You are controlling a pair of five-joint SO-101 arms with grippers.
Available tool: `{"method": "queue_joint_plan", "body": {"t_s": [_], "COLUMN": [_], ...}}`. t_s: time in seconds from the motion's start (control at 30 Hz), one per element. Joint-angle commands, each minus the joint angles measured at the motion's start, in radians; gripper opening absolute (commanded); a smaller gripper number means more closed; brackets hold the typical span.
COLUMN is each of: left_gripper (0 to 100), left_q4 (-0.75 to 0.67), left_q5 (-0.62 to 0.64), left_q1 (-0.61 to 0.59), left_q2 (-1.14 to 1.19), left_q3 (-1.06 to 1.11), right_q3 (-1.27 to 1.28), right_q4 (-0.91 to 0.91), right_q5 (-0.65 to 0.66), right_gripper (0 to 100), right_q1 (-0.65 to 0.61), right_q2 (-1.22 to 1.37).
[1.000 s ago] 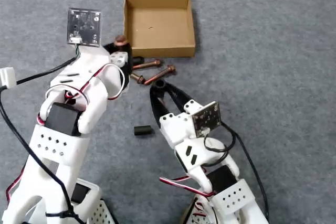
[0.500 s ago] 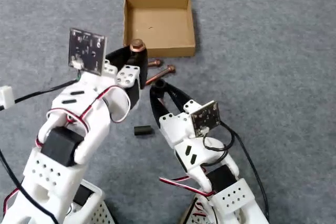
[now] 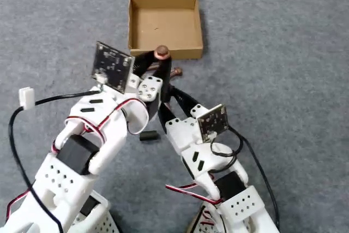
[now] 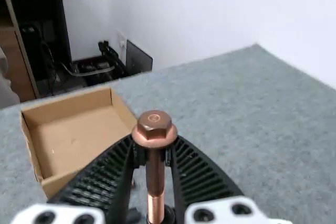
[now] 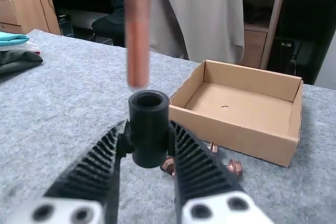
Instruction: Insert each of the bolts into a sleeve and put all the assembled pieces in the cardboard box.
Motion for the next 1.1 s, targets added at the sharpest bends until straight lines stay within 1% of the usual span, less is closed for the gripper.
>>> {"method": "queue_joint_plan", "body": {"t_s": [0.0, 0.3, 0.5, 0.7, 0.87, 1.07], "left_gripper": [2, 2, 2, 2, 2, 2], "left_q4": [-0.028, -0.026, -0.028, -0.104, -0.112, -0.11], "left_q5": [-0.006, -0.009, -0.005, -0.003, -0.003, -0.006], "left_q1": [0.017, 0.014, 0.015, 0.015, 0.015, -0.003], "left_q2": [-0.001, -0.001, 0.001, 0.018, 0.077, 0.09], "left_q3": [-0.006, 0.002, 0.002, 0.032, 0.035, 0.043], "right_q3": [-0.001, -0.001, -0.001, -0.001, -0.001, -0.001], "right_q4": [0.003, 0.005, 0.08, 0.08, 0.08, 0.08], "right_q5": [0.006, 0.006, 0.006, 0.006, 0.006, 0.006], "right_gripper": [0.2, 0.2, 0.2, 0.2, 0.2, 0.2], "right_q1": [-0.008, -0.008, -0.008, -0.01, -0.01, -0.01], "right_q2": [0.002, 0.002, -0.007, -0.007, -0.007, -0.008]}}
